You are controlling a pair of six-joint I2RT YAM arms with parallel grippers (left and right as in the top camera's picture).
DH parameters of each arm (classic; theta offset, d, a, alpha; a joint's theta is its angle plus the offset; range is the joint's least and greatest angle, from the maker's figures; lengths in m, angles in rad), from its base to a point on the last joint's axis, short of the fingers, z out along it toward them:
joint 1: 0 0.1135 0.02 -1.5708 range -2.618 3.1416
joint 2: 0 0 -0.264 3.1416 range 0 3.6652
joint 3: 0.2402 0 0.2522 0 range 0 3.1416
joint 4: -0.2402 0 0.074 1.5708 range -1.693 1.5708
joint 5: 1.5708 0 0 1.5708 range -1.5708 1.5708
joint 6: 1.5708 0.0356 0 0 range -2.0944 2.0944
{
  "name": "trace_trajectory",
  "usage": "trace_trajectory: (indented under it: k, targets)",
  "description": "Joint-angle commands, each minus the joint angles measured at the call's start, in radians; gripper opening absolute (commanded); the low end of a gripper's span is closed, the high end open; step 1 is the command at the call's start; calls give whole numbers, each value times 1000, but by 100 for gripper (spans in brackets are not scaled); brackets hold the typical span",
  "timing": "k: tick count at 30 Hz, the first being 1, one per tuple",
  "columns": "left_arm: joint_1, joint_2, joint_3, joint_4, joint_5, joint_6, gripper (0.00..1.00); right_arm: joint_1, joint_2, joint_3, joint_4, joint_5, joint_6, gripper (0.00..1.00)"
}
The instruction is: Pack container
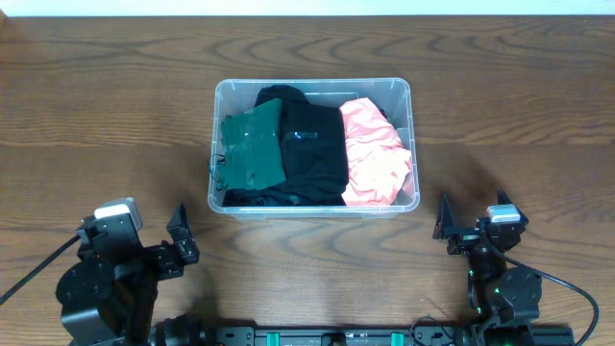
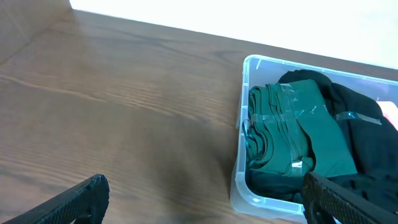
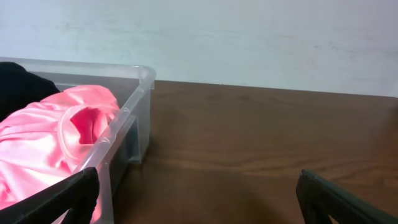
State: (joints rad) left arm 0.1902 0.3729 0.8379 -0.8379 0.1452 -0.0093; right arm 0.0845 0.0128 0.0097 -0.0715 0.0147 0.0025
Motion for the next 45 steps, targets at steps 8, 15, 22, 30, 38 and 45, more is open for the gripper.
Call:
trace_trajectory:
  k: [8, 15, 22, 30, 38, 45]
  targets:
    - [-78, -280, -308, 69, -48, 35, 98, 8, -6, -4, -2, -8, -15, 99]
    - [-130, -363, -547, 349, -49, 35, 98, 8, -6, -4, -2, -8, -15, 99]
    - [-137, -371, -791, 748, -48, 35, 98, 8, -6, -4, -2, -8, -15, 99]
    - [-142, -369, -834, 776, -52, 35, 98, 8, -6, -4, -2, -8, -15, 99]
    - [-142, -369, -834, 776, -52, 35, 98, 8, -6, -4, -2, -8, -15, 99]
    - [-142, -369, -834, 776, -52, 35, 98, 8, -6, -4, -2, -8, -15, 99]
